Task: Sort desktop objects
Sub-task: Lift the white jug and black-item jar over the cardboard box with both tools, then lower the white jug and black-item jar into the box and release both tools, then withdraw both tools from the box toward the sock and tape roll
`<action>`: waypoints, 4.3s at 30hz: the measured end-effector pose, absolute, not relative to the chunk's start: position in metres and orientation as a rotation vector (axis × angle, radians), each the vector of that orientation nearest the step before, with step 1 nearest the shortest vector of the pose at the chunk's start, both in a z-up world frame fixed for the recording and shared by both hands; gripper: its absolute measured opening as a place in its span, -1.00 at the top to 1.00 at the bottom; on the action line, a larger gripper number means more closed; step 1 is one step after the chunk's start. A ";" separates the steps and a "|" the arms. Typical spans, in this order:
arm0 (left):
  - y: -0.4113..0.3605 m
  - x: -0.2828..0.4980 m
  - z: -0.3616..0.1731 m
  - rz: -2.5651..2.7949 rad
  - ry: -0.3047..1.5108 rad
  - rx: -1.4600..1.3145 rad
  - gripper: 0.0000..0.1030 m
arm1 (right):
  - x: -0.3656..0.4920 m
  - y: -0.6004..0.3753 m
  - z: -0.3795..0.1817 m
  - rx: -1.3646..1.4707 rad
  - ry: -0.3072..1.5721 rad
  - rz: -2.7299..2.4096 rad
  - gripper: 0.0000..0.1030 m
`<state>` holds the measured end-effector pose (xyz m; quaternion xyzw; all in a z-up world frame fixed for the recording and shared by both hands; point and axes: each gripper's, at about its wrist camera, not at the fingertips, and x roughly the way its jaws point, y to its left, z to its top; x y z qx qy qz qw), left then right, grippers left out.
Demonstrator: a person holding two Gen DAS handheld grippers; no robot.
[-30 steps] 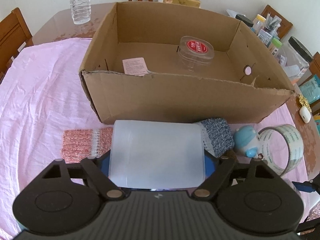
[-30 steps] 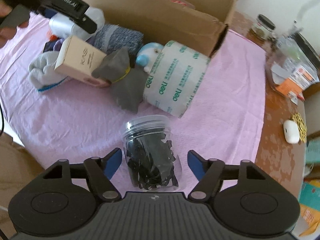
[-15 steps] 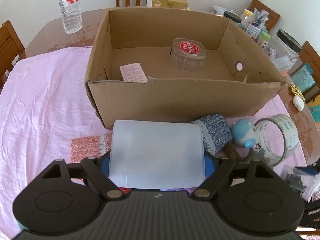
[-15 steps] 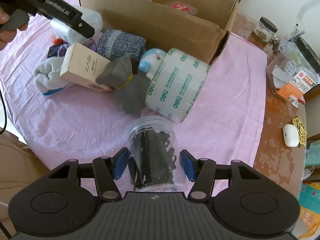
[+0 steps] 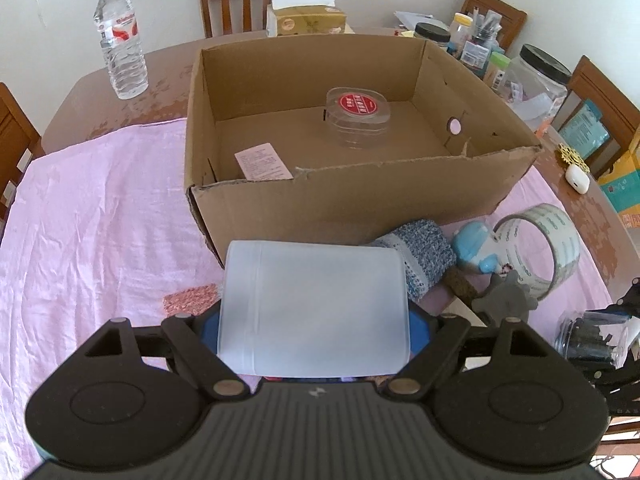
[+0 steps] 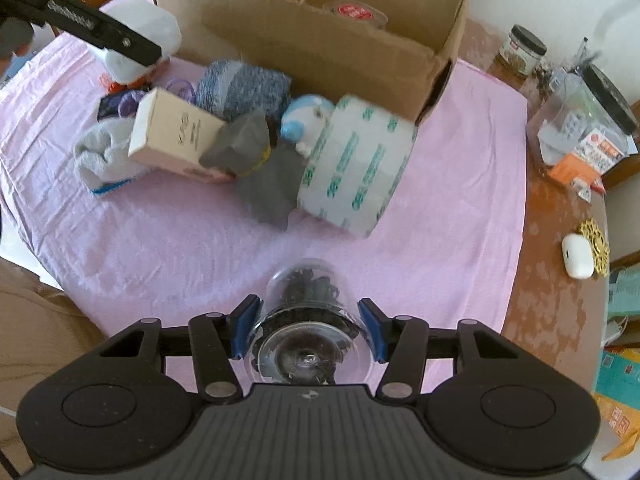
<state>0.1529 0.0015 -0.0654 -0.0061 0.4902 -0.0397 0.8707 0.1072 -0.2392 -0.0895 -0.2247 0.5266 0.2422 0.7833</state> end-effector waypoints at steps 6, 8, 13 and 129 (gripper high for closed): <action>0.004 0.150 -0.064 -0.092 1.023 0.003 -0.61 | 0.104 -0.239 -0.103 -0.477 1.187 0.515 -0.16; 0.005 0.149 -0.063 -0.095 1.022 0.007 -0.61 | 0.105 -0.238 -0.107 -0.473 1.197 0.518 -0.18; 0.005 0.148 -0.060 -0.102 1.018 0.013 -0.61 | 0.108 -0.238 -0.110 -0.425 1.208 0.523 -0.25; -0.008 0.146 -0.027 -0.340 0.843 0.198 -0.83 | 0.148 -0.198 -0.002 -0.320 0.801 0.585 -1.00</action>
